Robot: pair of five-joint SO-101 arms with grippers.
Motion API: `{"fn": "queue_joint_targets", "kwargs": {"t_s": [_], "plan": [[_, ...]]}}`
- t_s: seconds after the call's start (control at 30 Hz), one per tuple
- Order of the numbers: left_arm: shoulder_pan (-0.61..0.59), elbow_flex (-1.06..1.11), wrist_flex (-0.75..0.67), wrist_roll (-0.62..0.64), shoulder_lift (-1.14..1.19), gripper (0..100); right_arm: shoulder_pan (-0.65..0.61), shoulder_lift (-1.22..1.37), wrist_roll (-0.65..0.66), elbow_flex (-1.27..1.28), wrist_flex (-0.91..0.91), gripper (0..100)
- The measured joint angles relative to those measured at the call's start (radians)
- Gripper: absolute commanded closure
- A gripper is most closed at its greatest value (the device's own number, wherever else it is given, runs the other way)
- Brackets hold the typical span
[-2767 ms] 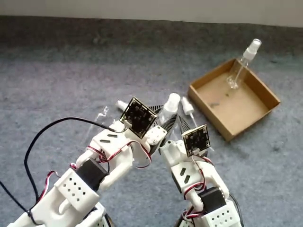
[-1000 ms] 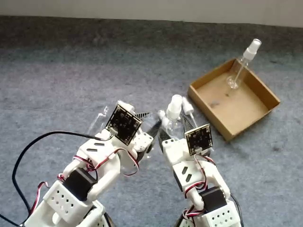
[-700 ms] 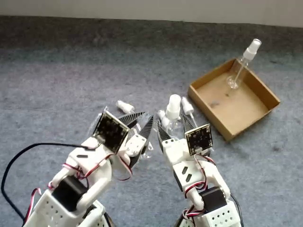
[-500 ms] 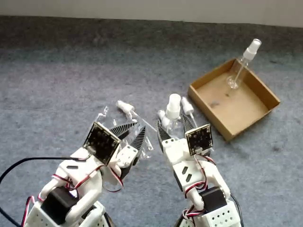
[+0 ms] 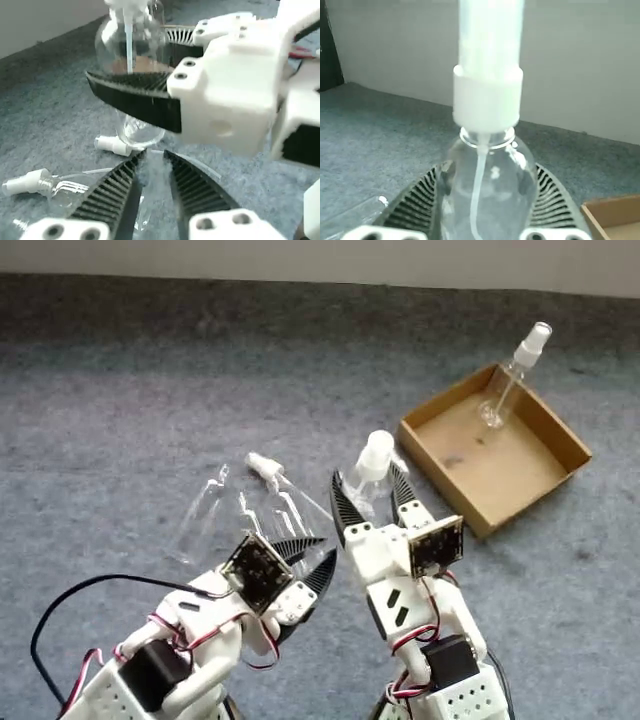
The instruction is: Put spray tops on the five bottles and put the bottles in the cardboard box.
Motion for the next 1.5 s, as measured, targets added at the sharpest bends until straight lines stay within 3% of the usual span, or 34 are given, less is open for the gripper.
{"fn": "queue_joint_targets", "kwargs": {"t_s": [0.33,0.67,0.77,1.23,1.5], "plan": [[0.002,0.213,-0.178,0.000,-0.066,99,-0.152,0.000,0.000,0.000,-0.071,91.0],[0.029,0.272,-0.356,0.000,-0.068,99,-0.169,0.000,0.000,0.000,-0.072,91.0],[-0.029,0.272,-0.391,0.003,-0.068,99,-0.169,0.000,0.002,0.000,-0.074,91.0],[-0.199,0.272,-0.405,0.006,-0.064,99,-0.167,-0.008,0.002,-0.002,-0.077,91.0],[-0.226,0.273,-0.402,0.000,-0.064,99,-0.166,-0.014,-0.002,-0.002,0.137,91.1]]}}
